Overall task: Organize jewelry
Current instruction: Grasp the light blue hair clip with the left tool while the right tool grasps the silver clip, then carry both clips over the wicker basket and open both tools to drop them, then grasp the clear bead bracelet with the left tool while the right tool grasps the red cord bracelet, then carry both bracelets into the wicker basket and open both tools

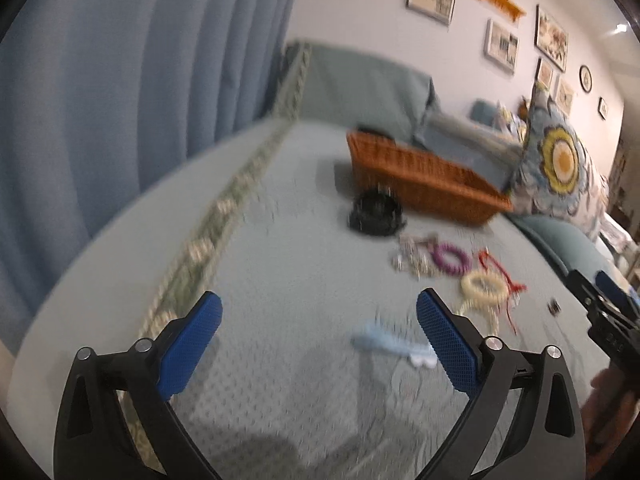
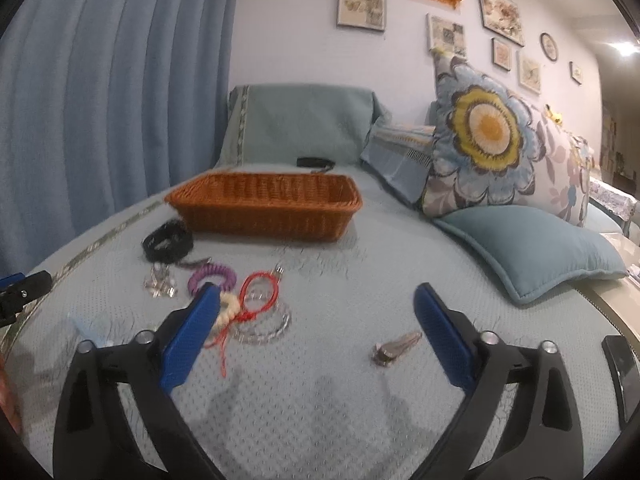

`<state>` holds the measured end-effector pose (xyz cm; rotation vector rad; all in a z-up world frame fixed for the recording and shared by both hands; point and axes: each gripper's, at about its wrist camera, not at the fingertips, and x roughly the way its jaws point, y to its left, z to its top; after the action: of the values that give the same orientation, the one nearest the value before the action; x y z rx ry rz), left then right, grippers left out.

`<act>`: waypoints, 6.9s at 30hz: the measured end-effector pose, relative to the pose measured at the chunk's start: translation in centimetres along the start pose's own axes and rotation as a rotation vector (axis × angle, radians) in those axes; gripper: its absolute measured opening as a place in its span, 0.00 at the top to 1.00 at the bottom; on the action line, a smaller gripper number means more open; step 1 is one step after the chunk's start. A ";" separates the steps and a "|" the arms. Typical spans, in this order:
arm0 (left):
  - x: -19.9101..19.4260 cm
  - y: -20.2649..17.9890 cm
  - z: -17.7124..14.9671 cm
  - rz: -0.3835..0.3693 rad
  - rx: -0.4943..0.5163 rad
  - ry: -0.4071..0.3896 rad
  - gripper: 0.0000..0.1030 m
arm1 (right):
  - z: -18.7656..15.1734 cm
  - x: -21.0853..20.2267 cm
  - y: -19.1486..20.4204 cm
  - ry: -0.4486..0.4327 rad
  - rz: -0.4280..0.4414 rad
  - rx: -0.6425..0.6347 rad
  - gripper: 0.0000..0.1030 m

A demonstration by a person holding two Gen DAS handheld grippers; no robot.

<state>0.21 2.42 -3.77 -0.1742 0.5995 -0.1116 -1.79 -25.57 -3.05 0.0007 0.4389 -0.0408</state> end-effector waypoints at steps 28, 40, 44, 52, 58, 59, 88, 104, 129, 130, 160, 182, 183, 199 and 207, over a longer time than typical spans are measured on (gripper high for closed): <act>7.2 -5.6 0.2 -0.347 0.132 0.300 0.31 | -0.5 7.3 -7.6 0.417 0.123 0.238 0.44; 5.4 -7.0 -1.6 -0.091 0.229 0.229 0.68 | 0.1 7.5 -5.6 0.398 0.134 0.121 0.80; 5.0 -5.6 -1.4 -0.142 0.178 0.213 0.88 | 0.1 6.7 -4.9 0.359 0.160 0.099 0.80; 3.7 -5.3 0.9 -0.236 0.129 0.142 0.88 | 2.0 5.0 -4.0 0.274 0.218 0.093 0.80; 4.5 -8.2 7.5 -0.275 0.189 0.039 0.88 | 8.5 6.9 -2.7 0.173 0.241 0.048 0.80; 5.0 -8.6 8.6 -0.284 0.193 0.030 0.88 | 9.4 7.5 -2.5 0.165 0.241 0.040 0.80; 15.8 -11.1 14.9 -0.378 0.175 0.111 0.66 | 13.8 21.4 -2.2 0.354 0.287 0.128 0.65; 5.5 -9.0 6.1 -0.401 0.123 0.095 0.60 | 7.6 10.1 -2.0 0.291 0.388 0.122 0.65; 7.7 -10.2 -1.0 -0.284 0.227 0.230 0.71 | 3.1 13.6 0.2 0.396 0.280 0.050 0.87; 7.7 -10.5 -1.2 -0.275 0.244 0.229 0.71 | 3.1 13.5 0.4 0.394 0.285 0.039 0.92; 6.0 -7.6 0.1 -0.322 0.049 0.134 0.93 | 3.8 10.6 -2.5 0.254 0.405 0.169 0.97; 19.1 -9.7 19.9 -0.219 0.123 0.080 0.93 | 17.3 24.6 -2.1 0.273 0.283 0.165 0.97; 20.3 -9.9 19.9 -0.199 0.125 0.098 0.93 | 17.0 25.9 -2.2 0.304 0.266 0.174 0.97; 26.1 -10.2 17.9 -0.131 0.136 0.259 0.92 | 14.3 30.4 -0.9 0.488 0.196 0.138 0.97; 19.0 -9.2 18.5 -0.259 0.112 0.135 0.60 | 15.0 25.1 -2.8 0.422 0.247 0.169 0.96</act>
<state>25.81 -7.12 2.58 -0.1357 0.7017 -0.4094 27.15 -29.47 -0.15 0.2336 0.8528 0.1685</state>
